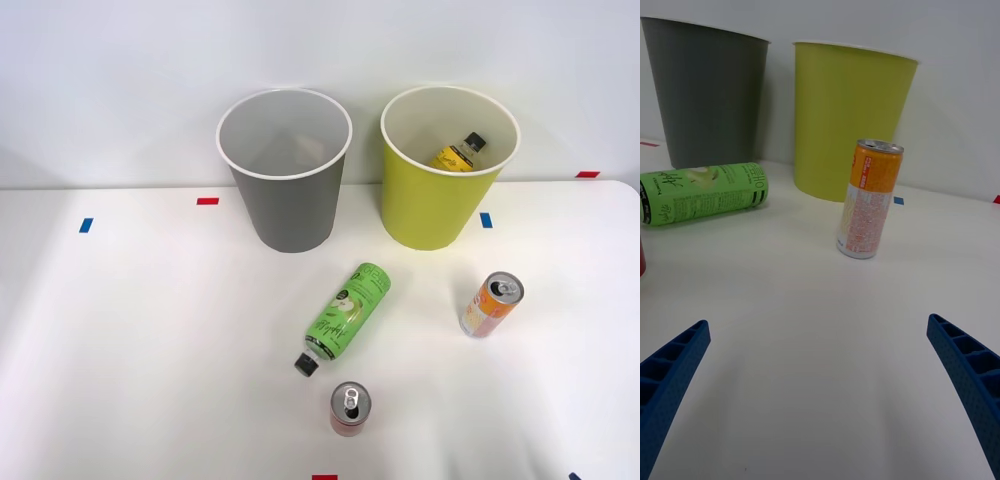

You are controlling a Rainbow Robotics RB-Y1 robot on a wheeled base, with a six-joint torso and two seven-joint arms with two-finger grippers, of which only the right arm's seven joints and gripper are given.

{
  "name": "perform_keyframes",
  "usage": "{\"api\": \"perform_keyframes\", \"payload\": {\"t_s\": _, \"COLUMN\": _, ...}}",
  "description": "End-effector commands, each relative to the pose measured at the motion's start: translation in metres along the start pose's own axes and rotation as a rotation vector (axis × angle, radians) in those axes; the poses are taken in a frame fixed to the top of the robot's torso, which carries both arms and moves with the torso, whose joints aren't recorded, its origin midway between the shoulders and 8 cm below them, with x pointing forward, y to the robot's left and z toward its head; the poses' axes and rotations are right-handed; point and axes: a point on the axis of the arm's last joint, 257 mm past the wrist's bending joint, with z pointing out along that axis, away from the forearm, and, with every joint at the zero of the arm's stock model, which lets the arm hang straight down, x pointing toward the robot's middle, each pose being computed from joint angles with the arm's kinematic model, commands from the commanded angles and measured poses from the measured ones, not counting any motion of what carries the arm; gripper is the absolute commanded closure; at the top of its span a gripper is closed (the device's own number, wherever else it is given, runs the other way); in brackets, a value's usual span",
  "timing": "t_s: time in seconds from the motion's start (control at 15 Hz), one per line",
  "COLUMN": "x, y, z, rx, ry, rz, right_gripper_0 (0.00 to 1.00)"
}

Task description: Put cans in the gray bin, plastic bottles in the light green bin

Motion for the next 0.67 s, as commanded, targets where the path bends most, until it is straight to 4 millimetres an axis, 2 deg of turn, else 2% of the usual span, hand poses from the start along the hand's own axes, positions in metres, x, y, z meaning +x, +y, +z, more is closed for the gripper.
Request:
{"api": "perform_keyframes", "payload": {"t_s": 0.07, "x": 0.0001, "y": -0.0001, "z": 0.0, "rx": 0.0, "ry": 0.0, "rz": 0.0, "right_gripper_0": 0.0}}
{"api": "perform_keyframes", "payload": {"t_s": 0.67, "x": 0.0001, "y": -0.0001, "z": 0.0, "rx": 0.0, "ry": 0.0, "rz": 0.0, "right_gripper_0": 0.0}}
